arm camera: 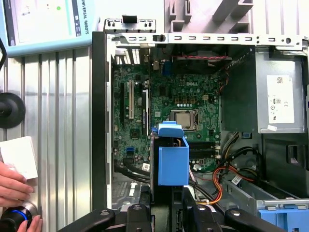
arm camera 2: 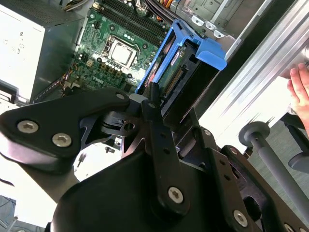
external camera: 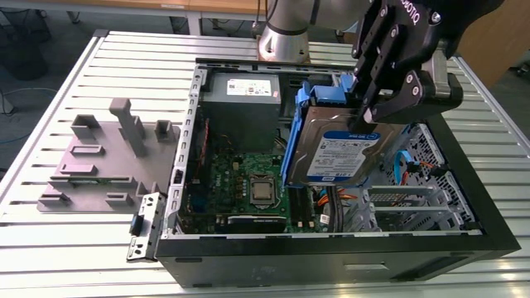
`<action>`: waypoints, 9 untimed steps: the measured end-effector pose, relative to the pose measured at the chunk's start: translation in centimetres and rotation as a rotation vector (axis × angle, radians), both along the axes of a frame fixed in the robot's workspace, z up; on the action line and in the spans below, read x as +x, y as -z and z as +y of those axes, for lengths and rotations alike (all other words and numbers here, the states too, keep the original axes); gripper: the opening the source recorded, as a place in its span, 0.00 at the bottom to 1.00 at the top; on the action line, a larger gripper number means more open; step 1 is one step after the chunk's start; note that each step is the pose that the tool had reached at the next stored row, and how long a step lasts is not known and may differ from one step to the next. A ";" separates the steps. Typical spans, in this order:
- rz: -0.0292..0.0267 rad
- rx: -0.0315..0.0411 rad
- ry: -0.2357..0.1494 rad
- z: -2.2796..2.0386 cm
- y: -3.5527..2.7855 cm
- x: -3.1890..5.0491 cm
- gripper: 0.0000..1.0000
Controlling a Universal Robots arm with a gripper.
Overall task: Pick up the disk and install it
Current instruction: 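Pick up the disk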
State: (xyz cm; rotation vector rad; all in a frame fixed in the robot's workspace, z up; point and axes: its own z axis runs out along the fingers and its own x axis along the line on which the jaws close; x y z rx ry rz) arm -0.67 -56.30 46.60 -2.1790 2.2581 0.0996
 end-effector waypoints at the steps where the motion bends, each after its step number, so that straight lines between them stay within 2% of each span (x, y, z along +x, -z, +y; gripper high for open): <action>1: 0.0000 -0.0001 0.000 0.00 0.00 0.01 0.35; 9: 0.0000 -0.0001 0.000 0.00 0.00 0.55 0.35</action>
